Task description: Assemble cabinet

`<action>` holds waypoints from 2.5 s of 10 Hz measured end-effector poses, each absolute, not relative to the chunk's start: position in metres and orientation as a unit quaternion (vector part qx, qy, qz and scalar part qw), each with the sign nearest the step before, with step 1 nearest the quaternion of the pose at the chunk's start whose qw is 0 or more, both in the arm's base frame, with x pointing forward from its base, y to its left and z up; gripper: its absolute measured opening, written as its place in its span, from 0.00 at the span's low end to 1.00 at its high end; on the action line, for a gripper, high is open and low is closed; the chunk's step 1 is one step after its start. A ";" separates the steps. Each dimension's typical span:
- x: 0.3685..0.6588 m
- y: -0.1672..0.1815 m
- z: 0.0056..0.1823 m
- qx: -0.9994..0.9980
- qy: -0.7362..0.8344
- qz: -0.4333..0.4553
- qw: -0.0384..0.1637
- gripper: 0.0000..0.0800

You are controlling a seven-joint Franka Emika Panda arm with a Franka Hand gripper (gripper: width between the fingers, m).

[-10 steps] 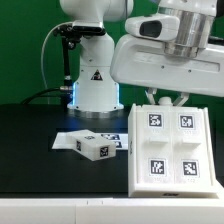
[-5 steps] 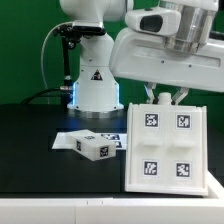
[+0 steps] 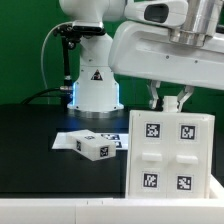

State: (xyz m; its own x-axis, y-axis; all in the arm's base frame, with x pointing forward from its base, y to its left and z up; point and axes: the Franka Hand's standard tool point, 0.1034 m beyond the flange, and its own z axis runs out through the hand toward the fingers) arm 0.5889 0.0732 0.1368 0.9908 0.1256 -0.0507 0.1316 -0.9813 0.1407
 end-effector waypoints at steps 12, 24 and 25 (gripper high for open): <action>0.538 0.048 0.140 0.997 0.053 -0.032 0.036 0.95; 0.459 -0.001 0.091 0.987 0.163 -0.008 0.014 1.00; 0.458 -0.003 0.089 0.984 0.175 -0.002 0.017 1.00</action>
Offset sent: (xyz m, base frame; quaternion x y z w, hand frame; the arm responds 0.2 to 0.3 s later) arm 0.0234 0.0017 -0.0086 0.0063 0.0019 -0.0246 0.9997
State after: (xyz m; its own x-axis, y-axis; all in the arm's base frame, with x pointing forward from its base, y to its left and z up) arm 0.4578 -0.0031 0.0888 0.9389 0.3441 -0.0105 0.3443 -0.9383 0.0326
